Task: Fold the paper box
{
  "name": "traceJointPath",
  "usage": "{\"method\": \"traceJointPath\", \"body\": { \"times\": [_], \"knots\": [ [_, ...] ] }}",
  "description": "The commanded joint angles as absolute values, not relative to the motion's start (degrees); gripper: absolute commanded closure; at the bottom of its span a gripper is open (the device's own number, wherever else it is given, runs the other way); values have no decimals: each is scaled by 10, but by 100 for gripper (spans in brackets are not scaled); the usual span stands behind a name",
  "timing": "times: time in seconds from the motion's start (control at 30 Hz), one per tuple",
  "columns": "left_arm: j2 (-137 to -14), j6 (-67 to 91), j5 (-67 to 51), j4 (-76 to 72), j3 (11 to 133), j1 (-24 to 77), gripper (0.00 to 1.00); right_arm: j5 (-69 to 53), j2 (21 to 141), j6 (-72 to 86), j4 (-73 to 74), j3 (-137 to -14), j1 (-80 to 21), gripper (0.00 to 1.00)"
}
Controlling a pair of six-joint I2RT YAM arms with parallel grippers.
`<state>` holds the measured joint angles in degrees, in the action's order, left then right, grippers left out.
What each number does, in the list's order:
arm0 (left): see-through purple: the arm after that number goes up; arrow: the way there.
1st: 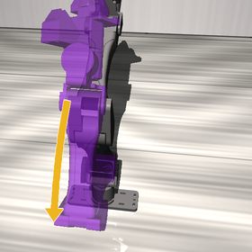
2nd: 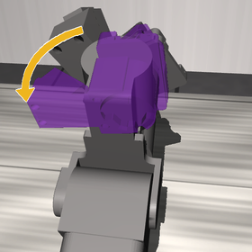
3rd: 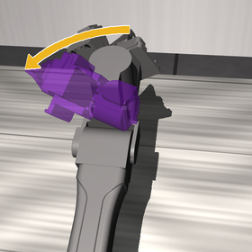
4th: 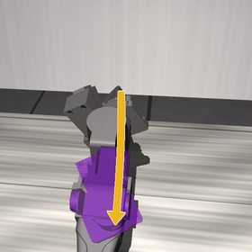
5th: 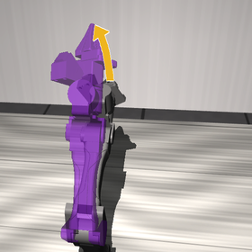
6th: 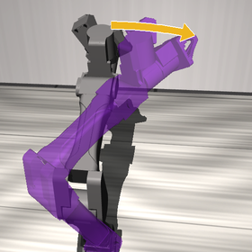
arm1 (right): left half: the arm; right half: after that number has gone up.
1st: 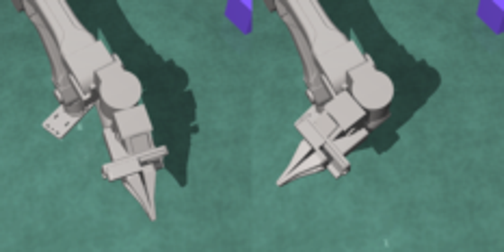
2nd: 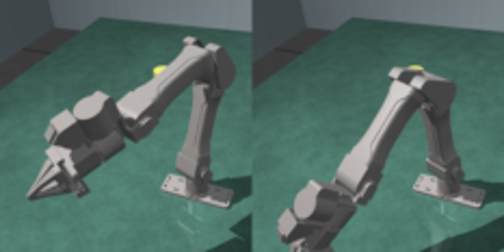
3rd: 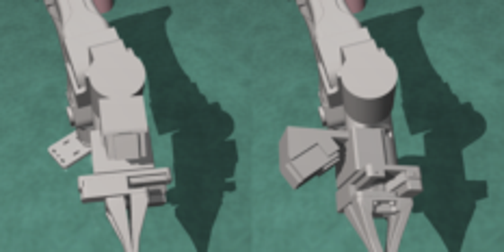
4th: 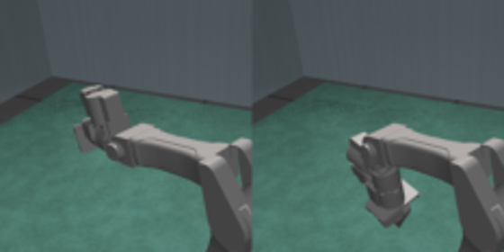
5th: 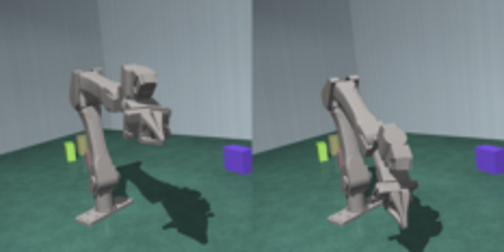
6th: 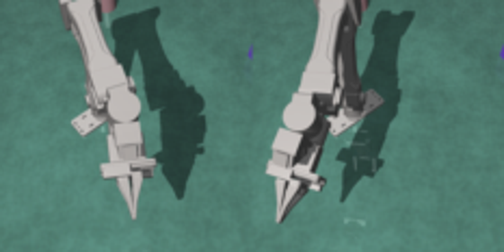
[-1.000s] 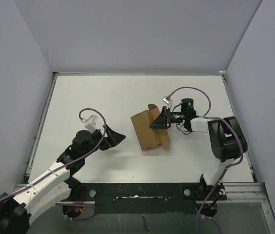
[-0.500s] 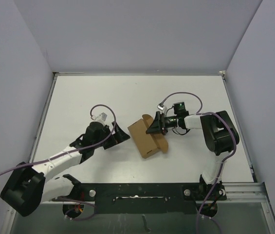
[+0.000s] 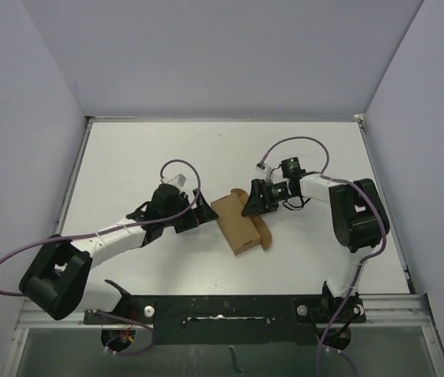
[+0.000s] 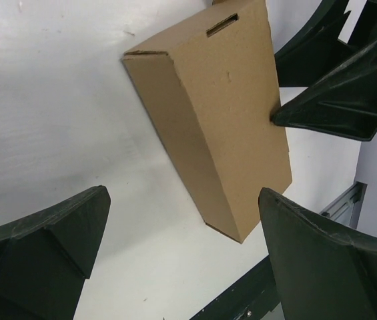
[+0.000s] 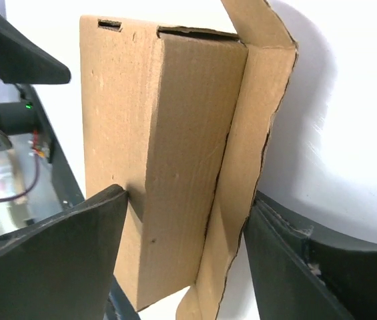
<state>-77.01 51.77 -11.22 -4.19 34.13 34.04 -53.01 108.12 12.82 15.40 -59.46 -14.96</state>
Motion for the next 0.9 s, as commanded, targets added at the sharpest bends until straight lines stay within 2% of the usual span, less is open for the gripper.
{"method": "traceJointPath", "body": {
  "times": [0.0,0.13,0.23,0.4,0.47,0.5,0.7,0.87],
  "knots": [
    [-788,494,-127,-39,388,341,6,-468,1018,4,241,-637,-144,30],
    [-787,497,-135,-41,390,341,7,-388,975,-117,316,-680,-143,29],
    [-787,500,-139,-43,393,340,8,-363,937,-155,316,-672,-142,33],
    [-813,505,-154,-35,413,340,8,-425,954,-148,325,-671,-143,74],
    [-826,510,-159,-35,422,341,9,-441,981,-147,337,-679,-145,86],
    [-835,510,-163,-35,428,341,9,-449,995,-148,344,-683,-146,88],
    [-910,491,-199,5,500,335,11,-476,1042,-150,363,-693,-180,94],
    [-979,473,-245,49,544,315,22,-485,1063,-141,362,-694,-220,96]
  ]
}}
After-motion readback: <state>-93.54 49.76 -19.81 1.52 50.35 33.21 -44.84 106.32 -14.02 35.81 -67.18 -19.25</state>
